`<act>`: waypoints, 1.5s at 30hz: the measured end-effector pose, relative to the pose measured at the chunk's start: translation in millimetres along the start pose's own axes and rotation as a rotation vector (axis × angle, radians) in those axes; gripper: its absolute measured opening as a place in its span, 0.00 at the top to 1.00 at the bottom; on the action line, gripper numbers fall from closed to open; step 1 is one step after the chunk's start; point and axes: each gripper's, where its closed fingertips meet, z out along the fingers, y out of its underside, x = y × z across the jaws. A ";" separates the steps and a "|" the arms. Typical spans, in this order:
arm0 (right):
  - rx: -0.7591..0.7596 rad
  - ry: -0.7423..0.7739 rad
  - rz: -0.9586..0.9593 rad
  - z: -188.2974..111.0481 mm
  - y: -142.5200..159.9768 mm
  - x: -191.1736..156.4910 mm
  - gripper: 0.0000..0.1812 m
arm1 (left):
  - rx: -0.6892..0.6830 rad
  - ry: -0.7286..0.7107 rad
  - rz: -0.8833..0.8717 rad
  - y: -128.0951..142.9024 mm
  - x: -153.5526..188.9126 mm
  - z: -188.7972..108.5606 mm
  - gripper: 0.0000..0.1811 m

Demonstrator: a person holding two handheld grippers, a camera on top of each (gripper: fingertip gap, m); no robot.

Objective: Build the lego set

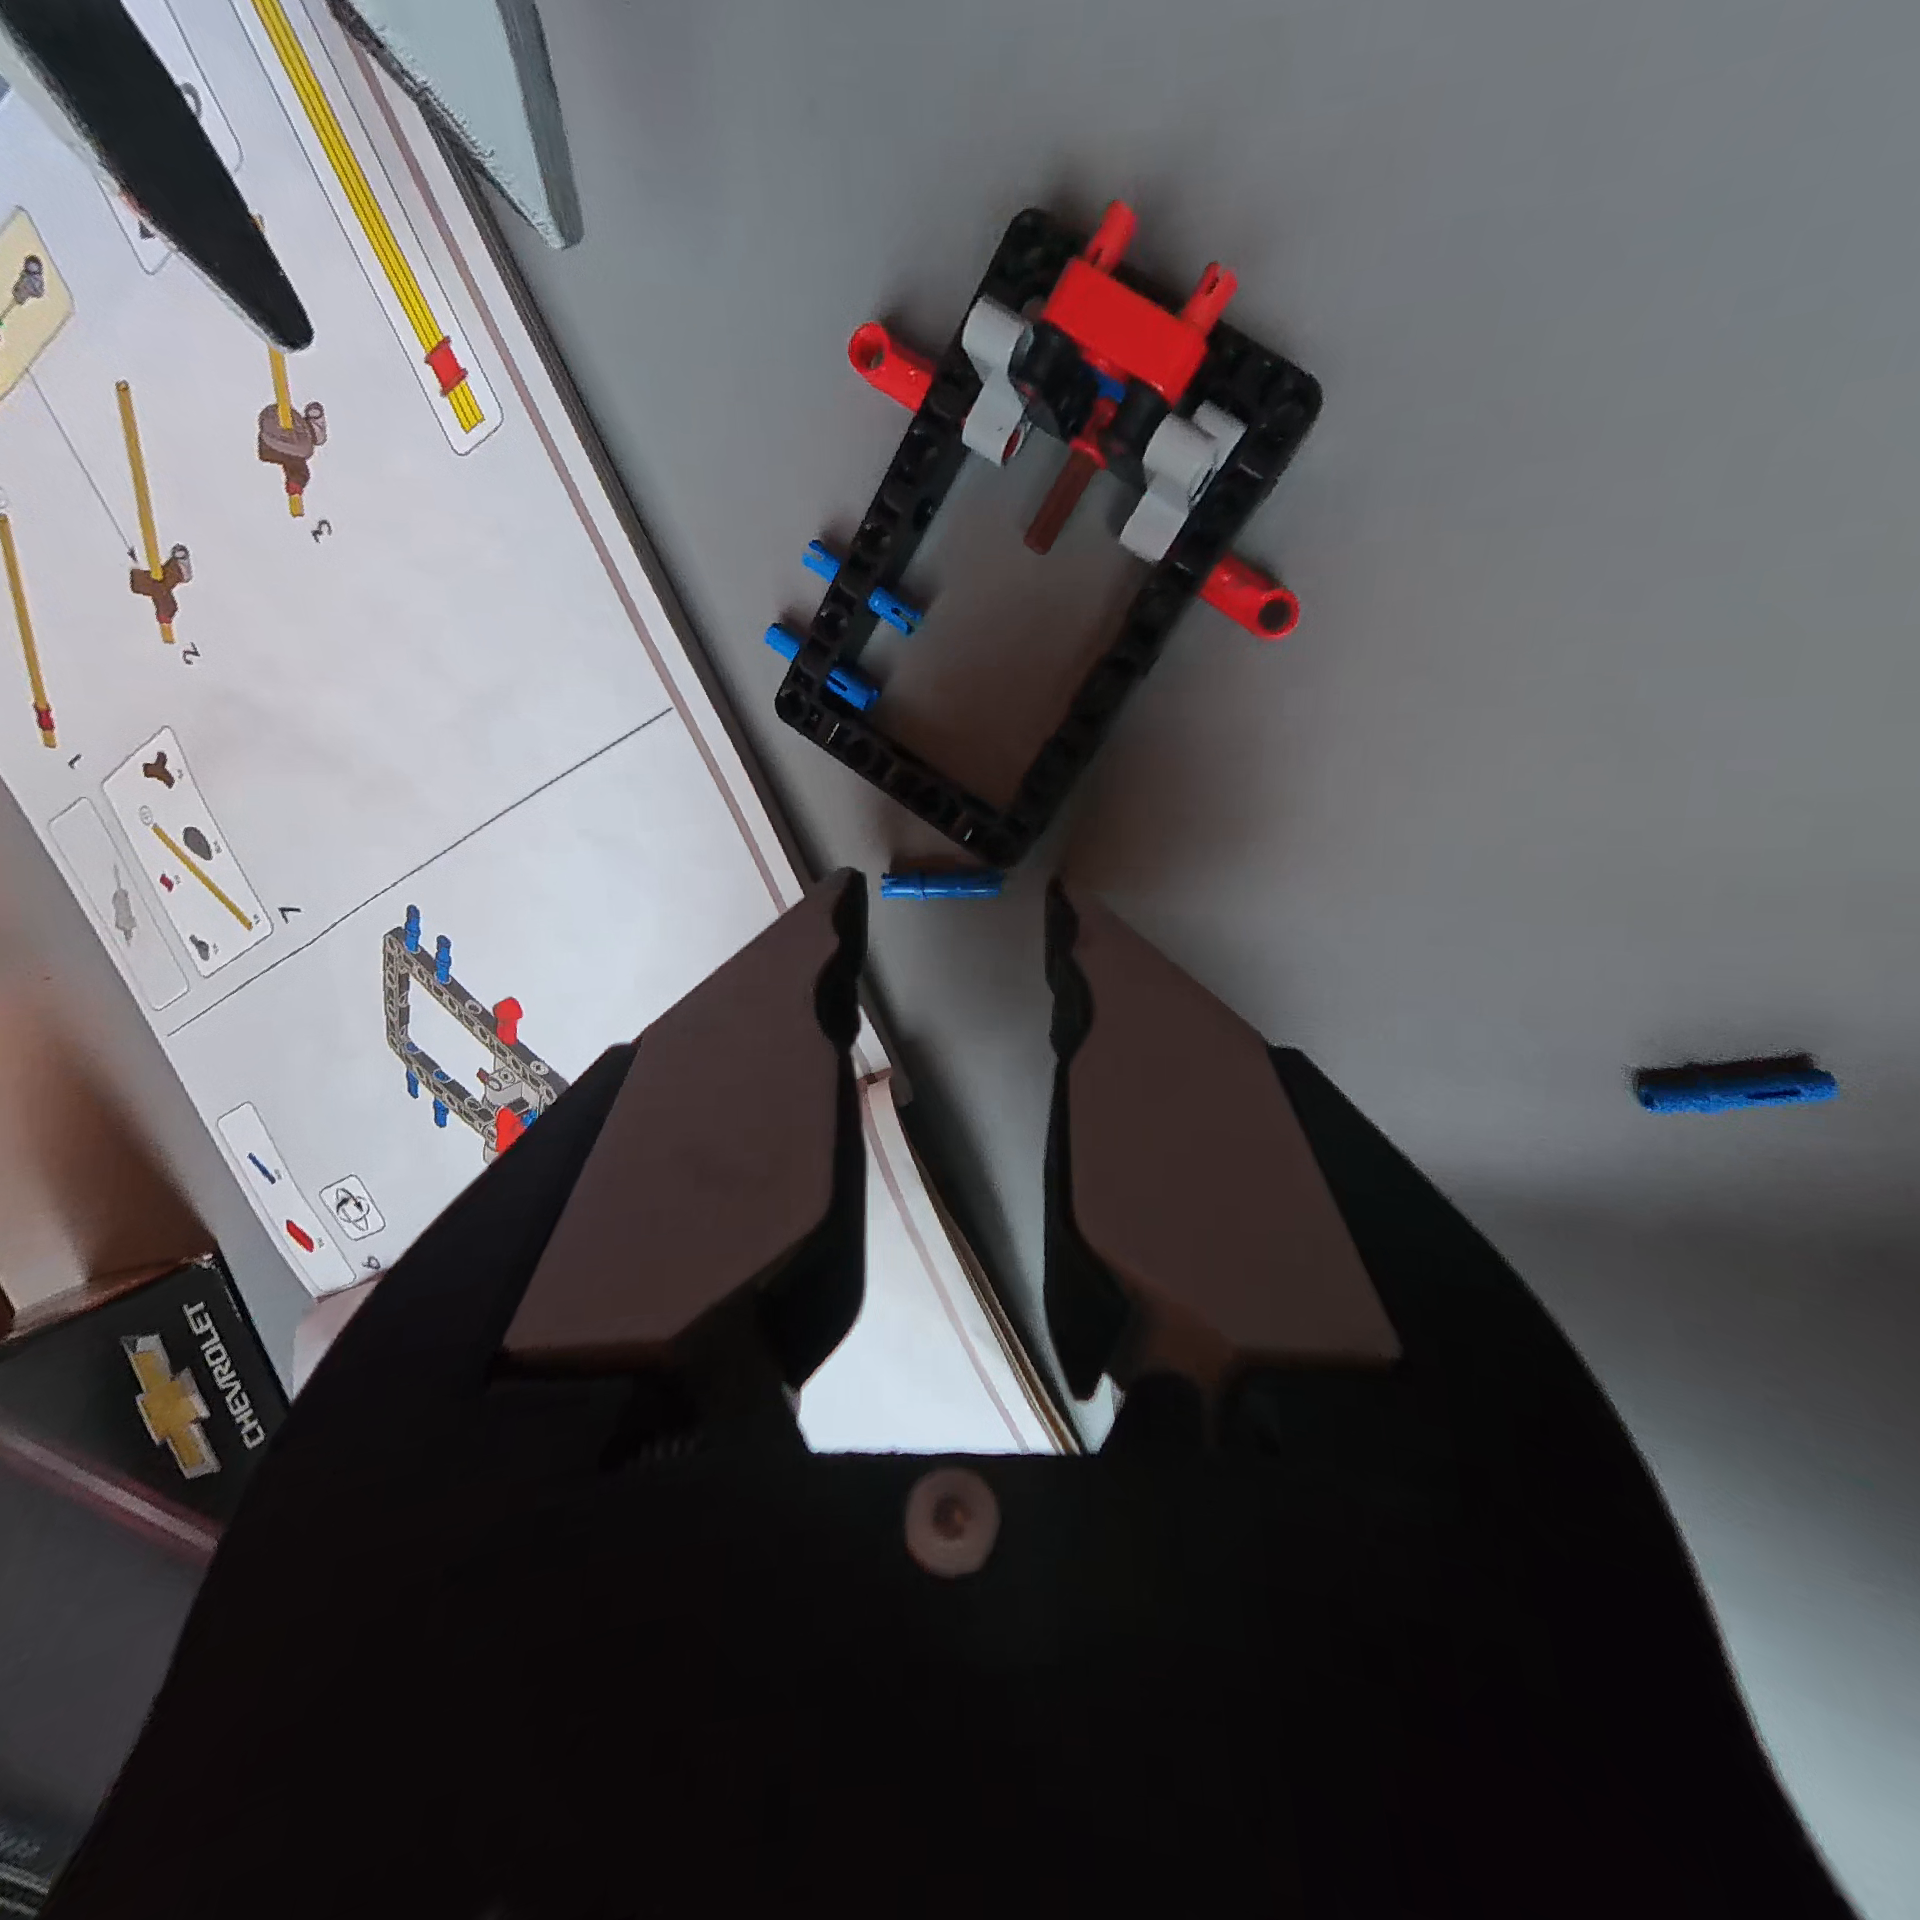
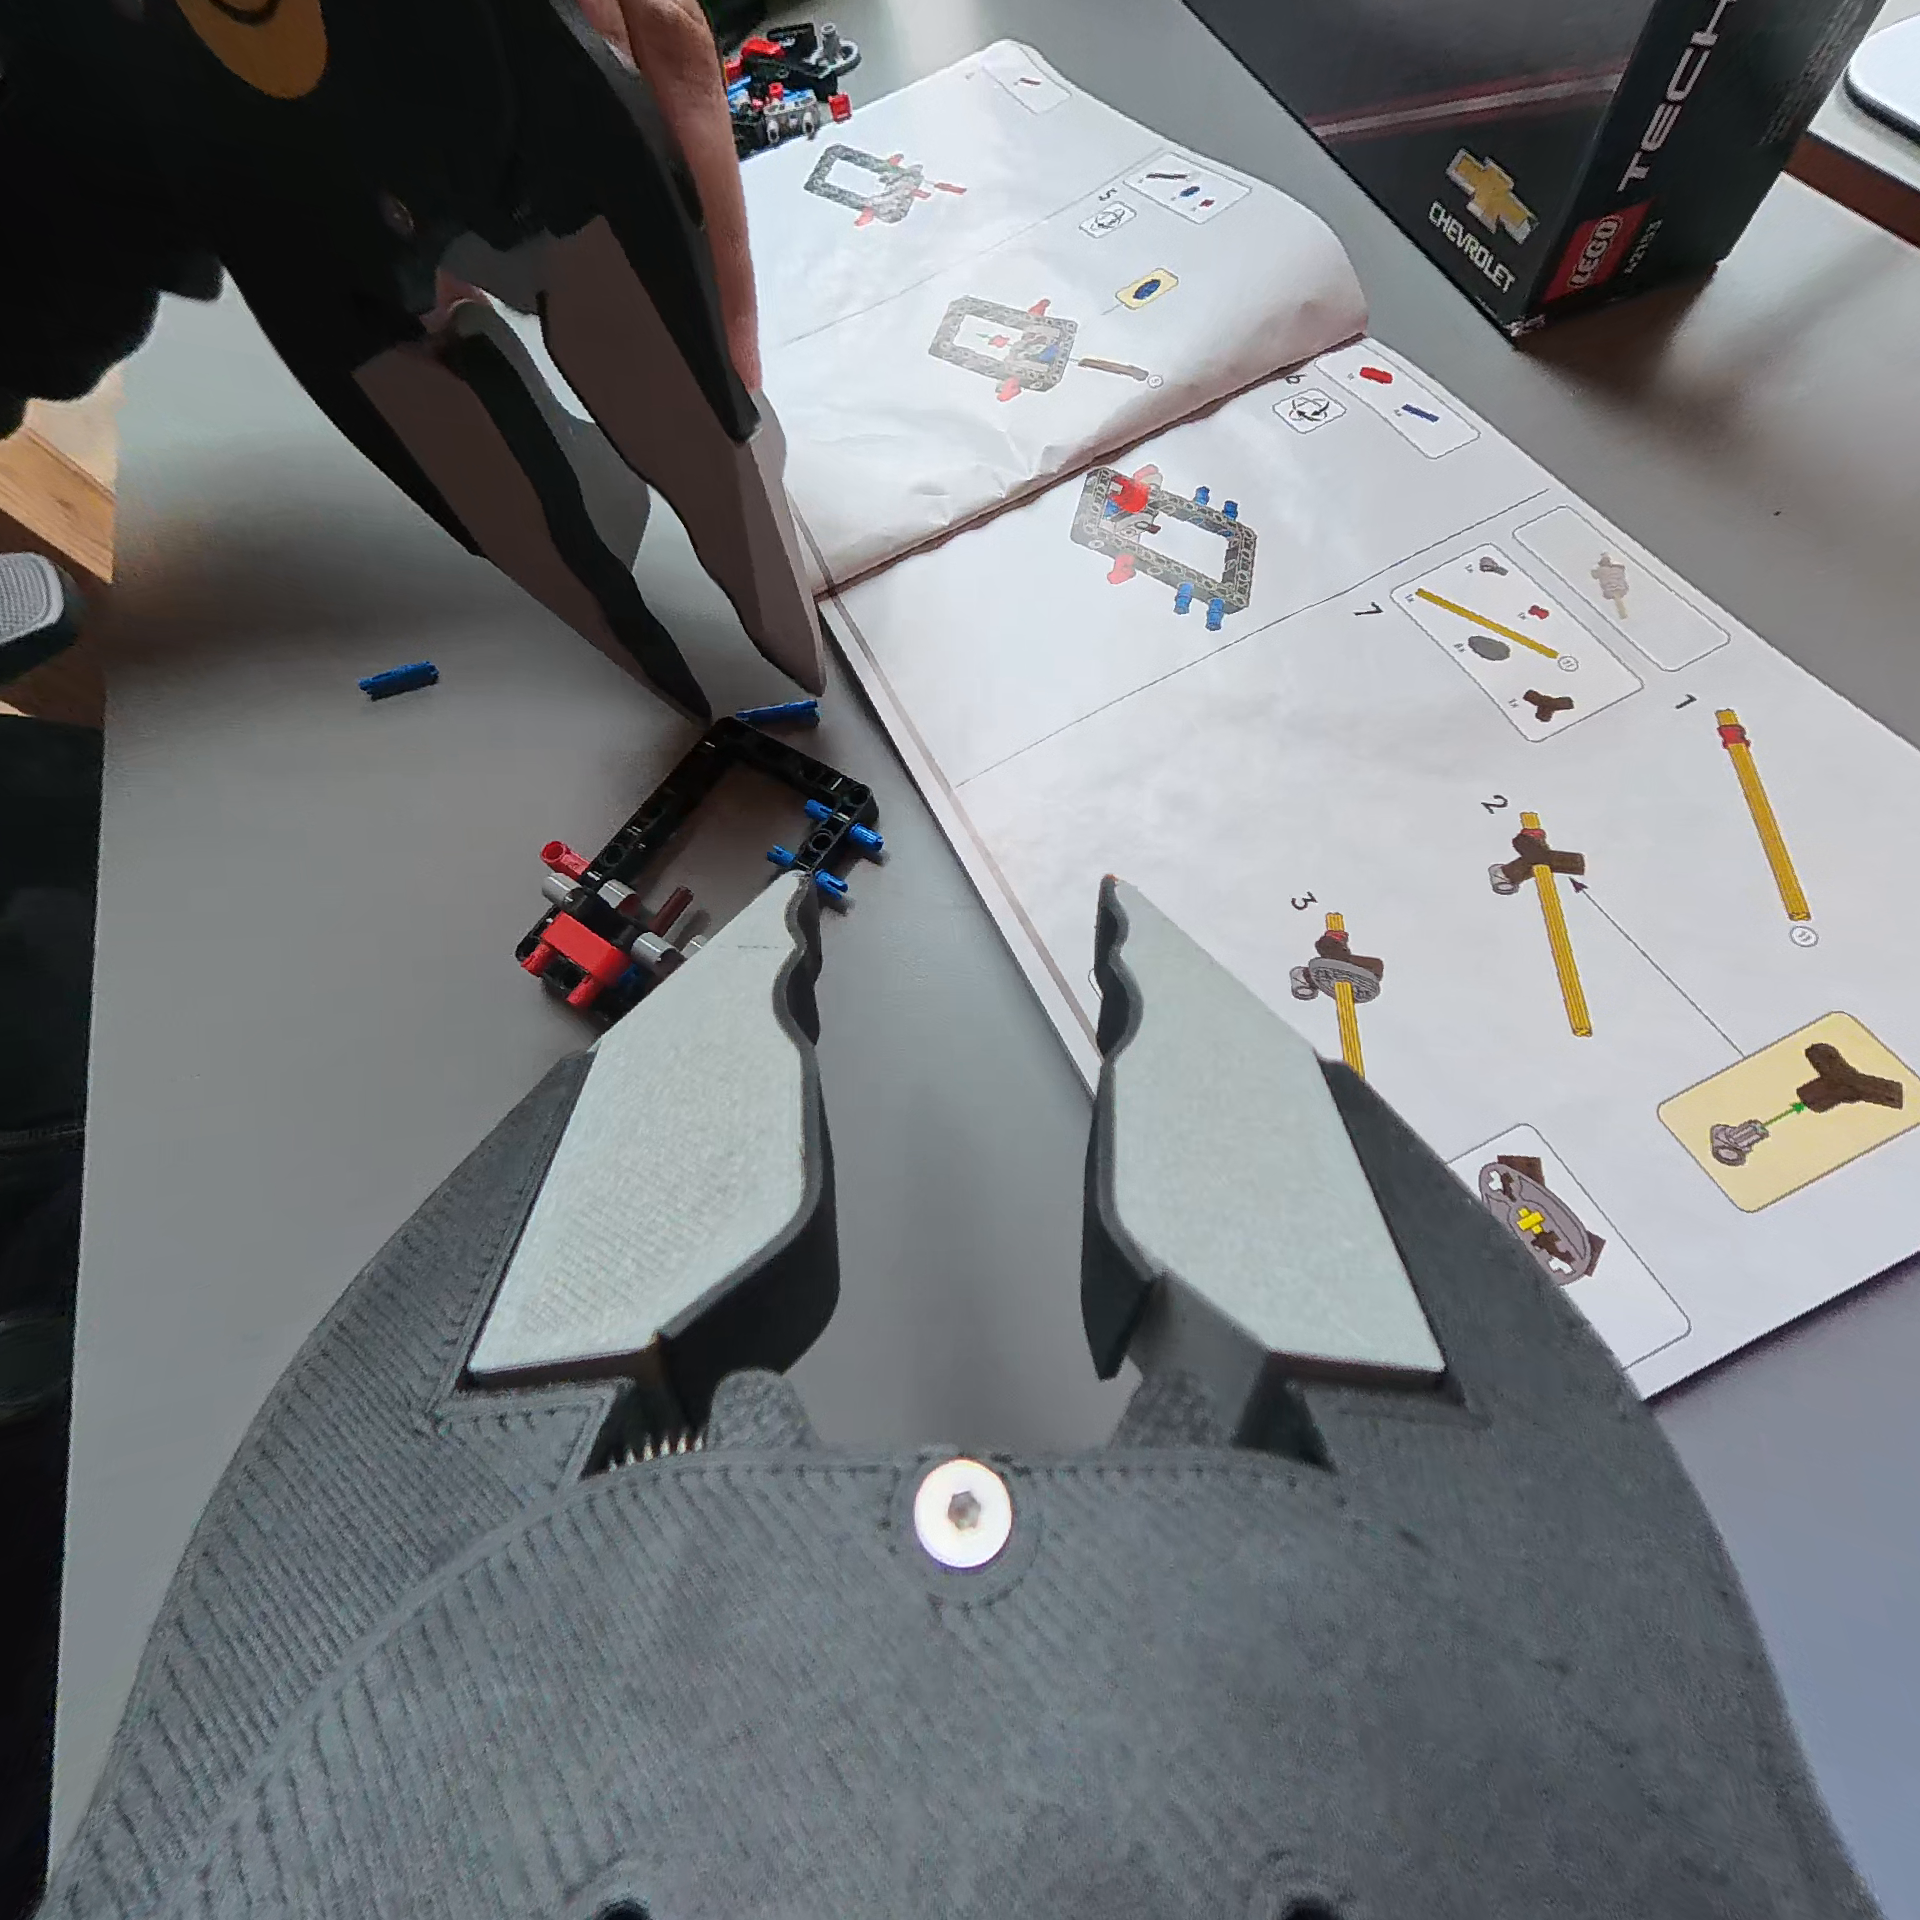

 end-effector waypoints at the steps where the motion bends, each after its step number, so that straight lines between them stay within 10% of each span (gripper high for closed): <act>1: 0.001 -0.001 -0.001 -0.2 -0.4 -0.5 0.72 | 0.001 0.016 0.004 -0.5 1.2 0.4 0.83; 13: 0.001 -0.016 -0.017 0.0 -0.5 -3.3 0.73 | -0.037 0.228 -0.093 -2.8 3.8 5.2 0.89; 45: -0.002 -0.043 -0.043 1.2 -2.3 -13.6 0.73 | -0.002 0.013 -0.158 31.0 29.3 -22.6 0.89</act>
